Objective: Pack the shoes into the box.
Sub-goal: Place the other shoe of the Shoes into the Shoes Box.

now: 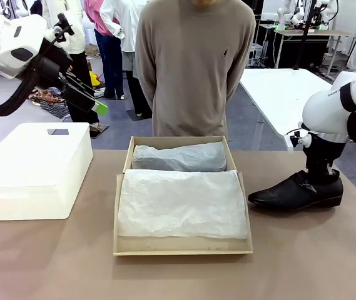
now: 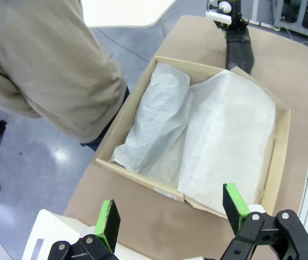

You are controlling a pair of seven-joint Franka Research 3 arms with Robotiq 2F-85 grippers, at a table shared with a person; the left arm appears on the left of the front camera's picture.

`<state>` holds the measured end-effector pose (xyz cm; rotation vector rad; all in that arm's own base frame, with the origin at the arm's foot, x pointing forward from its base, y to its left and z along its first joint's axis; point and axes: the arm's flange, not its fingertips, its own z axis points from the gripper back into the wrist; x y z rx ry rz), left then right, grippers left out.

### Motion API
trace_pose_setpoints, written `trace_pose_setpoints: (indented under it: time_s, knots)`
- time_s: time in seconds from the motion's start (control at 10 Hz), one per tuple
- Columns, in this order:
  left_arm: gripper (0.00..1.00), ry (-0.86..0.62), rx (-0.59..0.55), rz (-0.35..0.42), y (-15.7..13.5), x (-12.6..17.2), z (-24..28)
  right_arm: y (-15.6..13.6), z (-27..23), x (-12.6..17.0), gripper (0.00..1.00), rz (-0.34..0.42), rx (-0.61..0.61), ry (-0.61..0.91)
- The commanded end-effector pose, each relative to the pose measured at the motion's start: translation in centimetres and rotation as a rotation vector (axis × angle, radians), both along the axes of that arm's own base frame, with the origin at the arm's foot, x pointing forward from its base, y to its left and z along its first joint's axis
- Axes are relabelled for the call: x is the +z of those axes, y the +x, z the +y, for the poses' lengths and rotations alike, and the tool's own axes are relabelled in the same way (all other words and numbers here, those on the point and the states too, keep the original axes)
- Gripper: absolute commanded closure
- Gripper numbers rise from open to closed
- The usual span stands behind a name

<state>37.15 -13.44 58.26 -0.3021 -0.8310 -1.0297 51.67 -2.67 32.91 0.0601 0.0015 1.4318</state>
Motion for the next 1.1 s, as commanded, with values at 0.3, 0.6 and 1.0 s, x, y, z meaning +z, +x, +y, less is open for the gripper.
trace_pose_setpoints:
  time_s: [0.3, 0.6, 1.0]
  knots:
    - [0.0, -0.016, -0.021, -0.002, 0.1, -0.2, 0.2, -0.3, -0.7, 1.2, 1.0, 0.02, -0.002, 0.051]
    - [0.0, -0.016, -0.021, -0.002, 0.1, -0.2, 0.2, -0.3, -1.3, 3.3, 1.0, 0.023, -0.058, 0.07]
    - [0.0, -0.016, -0.021, -0.002, 0.1, -0.2, 0.2, 0.0, -2.1, 8.5, 1.0, 0.034, -0.167, 0.044]
